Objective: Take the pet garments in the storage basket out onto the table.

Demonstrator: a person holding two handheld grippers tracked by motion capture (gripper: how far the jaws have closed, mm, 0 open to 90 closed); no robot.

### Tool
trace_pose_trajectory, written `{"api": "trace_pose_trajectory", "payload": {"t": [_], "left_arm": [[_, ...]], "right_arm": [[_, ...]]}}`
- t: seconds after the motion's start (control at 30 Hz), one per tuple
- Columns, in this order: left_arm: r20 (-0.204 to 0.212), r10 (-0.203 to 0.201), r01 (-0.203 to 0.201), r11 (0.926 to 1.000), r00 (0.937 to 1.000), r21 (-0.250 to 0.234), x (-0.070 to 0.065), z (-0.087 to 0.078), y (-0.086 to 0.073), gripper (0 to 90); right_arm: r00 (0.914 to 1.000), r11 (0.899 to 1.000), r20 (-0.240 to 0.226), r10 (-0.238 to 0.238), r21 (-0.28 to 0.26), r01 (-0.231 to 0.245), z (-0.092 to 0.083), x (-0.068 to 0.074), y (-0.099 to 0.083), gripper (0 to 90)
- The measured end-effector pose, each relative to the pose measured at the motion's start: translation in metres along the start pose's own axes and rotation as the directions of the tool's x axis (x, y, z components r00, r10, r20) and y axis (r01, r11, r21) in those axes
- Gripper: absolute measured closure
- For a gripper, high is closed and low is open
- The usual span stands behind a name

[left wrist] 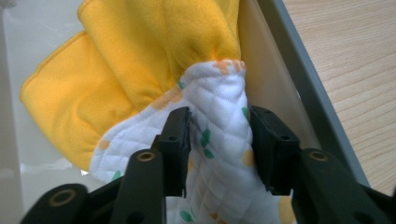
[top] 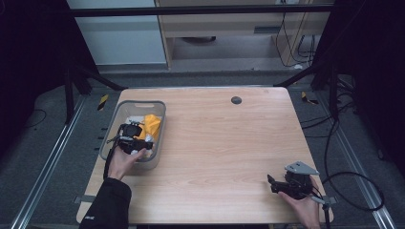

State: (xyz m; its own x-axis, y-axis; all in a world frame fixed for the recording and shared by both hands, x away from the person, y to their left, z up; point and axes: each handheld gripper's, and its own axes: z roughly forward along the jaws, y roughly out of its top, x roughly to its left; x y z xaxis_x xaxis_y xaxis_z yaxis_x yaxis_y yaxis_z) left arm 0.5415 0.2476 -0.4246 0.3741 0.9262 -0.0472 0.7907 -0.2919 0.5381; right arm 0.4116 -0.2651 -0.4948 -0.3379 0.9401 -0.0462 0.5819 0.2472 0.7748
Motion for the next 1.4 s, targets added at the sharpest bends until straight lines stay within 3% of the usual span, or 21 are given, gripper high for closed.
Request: {"api": "trace_pose_trajectory", "payload": {"t": [0.07, 0.3, 0.67, 1.4], "left_arm": [[0.004, -0.005, 0.005, 1.0, 1.0, 0.005, 0.0, 0.001, 0.0, 68.0], [0.002, -0.006, 0.006, 0.9998, 1.0, 0.017, 0.002, 0.0, 0.001, 77.5], [-0.015, 0.0, 0.0, 1.0, 0.9999, 0.001, 0.005, -0.015, 0.003, 81.2], [-0.029, 0.015, -0.018, 0.9943, 0.9995, -0.105, 0.011, -0.07, 0.009, 82.0]], "right_arm": [[1.0, 1.0, -0.001, -0.001, 0.0, 0.001, 0.0, 0.0, 0.0, 13.2], [1.0, 1.0, -0.002, -0.005, 0.007, 0.005, 0.0, 0.0, 0.0, 13.3], [1.0, 1.0, -0.003, -0.004, 0.01, 0.004, 0.0, 0.0, 0.0, 13.5], [0.9999, 1.0, 0.002, -0.013, 0.005, 0.013, 0.001, 0.0, 0.0, 13.5]]}}
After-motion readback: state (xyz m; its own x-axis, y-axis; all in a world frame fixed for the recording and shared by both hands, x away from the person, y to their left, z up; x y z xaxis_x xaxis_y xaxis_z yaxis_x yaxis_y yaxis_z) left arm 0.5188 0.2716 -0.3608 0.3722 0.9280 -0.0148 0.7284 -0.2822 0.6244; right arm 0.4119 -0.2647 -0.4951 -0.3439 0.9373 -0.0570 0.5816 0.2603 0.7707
